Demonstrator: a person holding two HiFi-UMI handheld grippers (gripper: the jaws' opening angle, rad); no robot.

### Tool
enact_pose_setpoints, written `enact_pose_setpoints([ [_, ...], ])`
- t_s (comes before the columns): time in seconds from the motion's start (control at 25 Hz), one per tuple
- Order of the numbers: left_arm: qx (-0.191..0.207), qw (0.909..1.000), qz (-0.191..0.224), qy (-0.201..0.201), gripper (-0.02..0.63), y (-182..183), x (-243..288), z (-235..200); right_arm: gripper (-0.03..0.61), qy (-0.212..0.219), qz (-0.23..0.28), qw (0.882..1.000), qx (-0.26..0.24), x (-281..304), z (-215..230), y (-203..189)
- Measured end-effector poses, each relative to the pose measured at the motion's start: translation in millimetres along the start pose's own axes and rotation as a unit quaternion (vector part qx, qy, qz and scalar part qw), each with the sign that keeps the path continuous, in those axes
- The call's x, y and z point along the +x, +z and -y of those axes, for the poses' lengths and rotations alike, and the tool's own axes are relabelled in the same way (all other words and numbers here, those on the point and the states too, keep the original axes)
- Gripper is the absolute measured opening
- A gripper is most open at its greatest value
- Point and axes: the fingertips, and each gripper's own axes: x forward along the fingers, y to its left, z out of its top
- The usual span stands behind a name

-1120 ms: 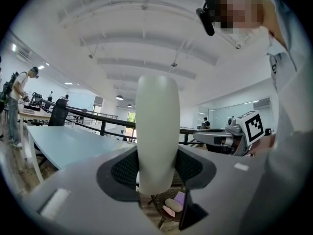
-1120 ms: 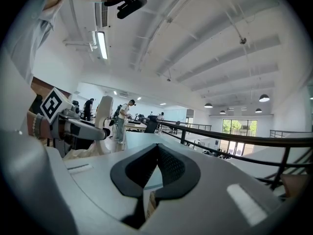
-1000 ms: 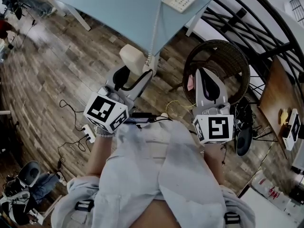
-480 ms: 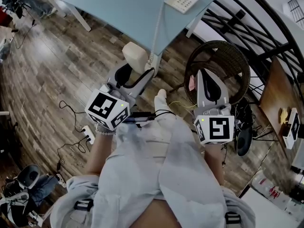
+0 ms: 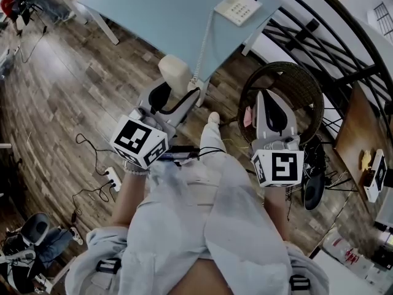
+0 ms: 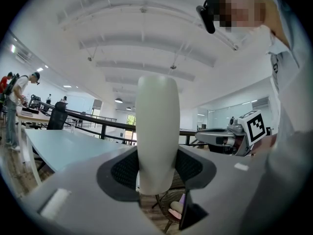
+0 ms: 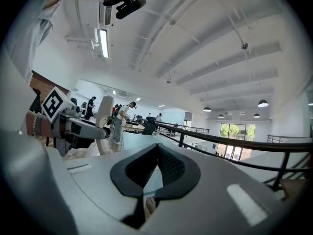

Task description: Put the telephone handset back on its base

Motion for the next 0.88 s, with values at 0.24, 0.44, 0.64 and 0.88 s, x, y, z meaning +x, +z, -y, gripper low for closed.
enact_pose_setpoints([
  [0.24, -0.002, 1.0, -0.007, 0.004, 0.21, 3, 33, -18, 0.007, 0.007, -0.006, 1.0, 0.006, 32, 21, -8],
  [0.44, -0.006, 0.9998, -0.015, 0.008, 0.21, 6, 63, -34, 0.007, 0.014, -0.008, 1.0, 0.01, 64, 42, -10],
  [0.64, -0.017, 0.9995, -0.021, 0.016, 0.21, 9, 101, -52, 0.008, 0.027, -0.012, 0.999, 0.017, 99, 68, -14],
  [0.88, -0.026, 0.9991, -0.025, 0.023, 0.21, 13, 148, -63, 0.007, 0.054, -0.012, 0.998, 0.02, 145, 102, -16],
])
